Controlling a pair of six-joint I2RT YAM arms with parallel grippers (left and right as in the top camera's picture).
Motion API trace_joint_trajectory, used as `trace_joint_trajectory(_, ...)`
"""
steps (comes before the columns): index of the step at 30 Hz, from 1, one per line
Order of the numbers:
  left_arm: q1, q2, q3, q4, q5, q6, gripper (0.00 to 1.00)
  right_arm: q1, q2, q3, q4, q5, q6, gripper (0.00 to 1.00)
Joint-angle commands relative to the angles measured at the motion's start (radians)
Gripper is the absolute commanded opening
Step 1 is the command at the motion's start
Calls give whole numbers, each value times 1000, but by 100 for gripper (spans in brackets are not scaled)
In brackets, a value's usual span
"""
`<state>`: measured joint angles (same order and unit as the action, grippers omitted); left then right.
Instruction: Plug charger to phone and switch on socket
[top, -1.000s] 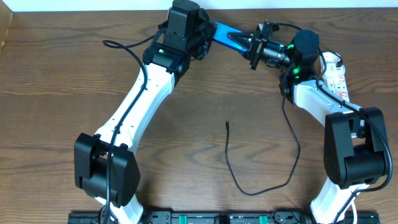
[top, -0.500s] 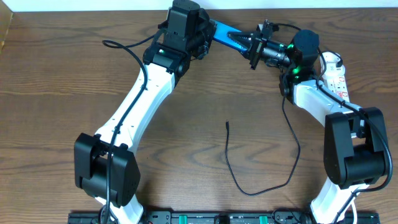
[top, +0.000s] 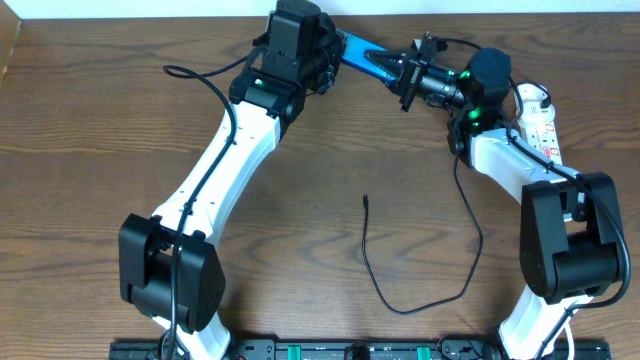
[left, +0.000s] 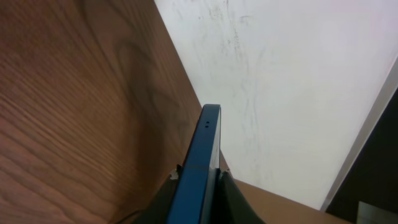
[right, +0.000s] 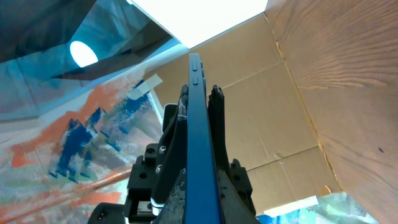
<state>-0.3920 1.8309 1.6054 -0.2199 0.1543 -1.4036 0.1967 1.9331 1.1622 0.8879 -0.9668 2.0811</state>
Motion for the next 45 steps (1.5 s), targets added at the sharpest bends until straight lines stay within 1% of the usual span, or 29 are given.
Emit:
trace_joint_trajectory(1, 3, -19, 22, 6, -18, 15, 12, 21, -11, 22, 10, -39, -32, 1)
trace_joint_trajectory(4, 3, -19, 22, 6, -18, 15, 8, 21, -11, 22, 10, -42, -33, 1)
trace_joint_trajectory(11, 3, -19, 22, 6, -18, 15, 8, 22, -11, 22, 10, -56, -33, 2)
trace_joint_trajectory(17, 3, -19, 22, 6, -18, 15, 8, 27, -11, 22, 10, -57, -33, 9)
trace_joint_trajectory(20, 3, -19, 22, 6, -18, 15, 7, 27, -11, 22, 10, -57, -33, 16)
trace_joint_trajectory(25, 3, -19, 22, 6, -18, 15, 7, 27, -11, 22, 10, -57, -33, 22)
trace_joint_trajectory(27, 4, -19, 22, 6, -18, 15, 7, 27, -11, 22, 10, -57, -33, 27)
trace_joint_trajectory(30, 6, -19, 22, 6, -18, 15, 8, 27, -11, 22, 10, -57, -33, 39)
trace_joint_trajectory(33, 11, -19, 22, 6, -17, 15, 7, 27, -11, 22, 10, -56, -42, 61)
trace_joint_trajectory(34, 15, -19, 22, 8, -17, 15, 8, 26, -11, 22, 10, -56, -51, 70)
trace_joint_trajectory(35, 16, -19, 22, 9, -17, 15, 7, 25, -11, 22, 10, -56, -56, 75)
trace_joint_trajectory(36, 19, -19, 22, 10, -17, 15, 7, 24, -11, 22, 10, -56, -56, 85)
trace_joint_trajectory(37, 23, -19, 22, 10, -17, 15, 7, 24, -11, 22, 10, -56, -58, 91)
trace_joint_trajectory(39, 31, -19, 22, 10, -17, 15, 7, 22, -11, 22, 10, -56, -86, 99)
trace_joint_trajectory(45, 70, -19, 22, 4, -5, 16, 7, 7, -11, 22, 8, -56, -218, 99)
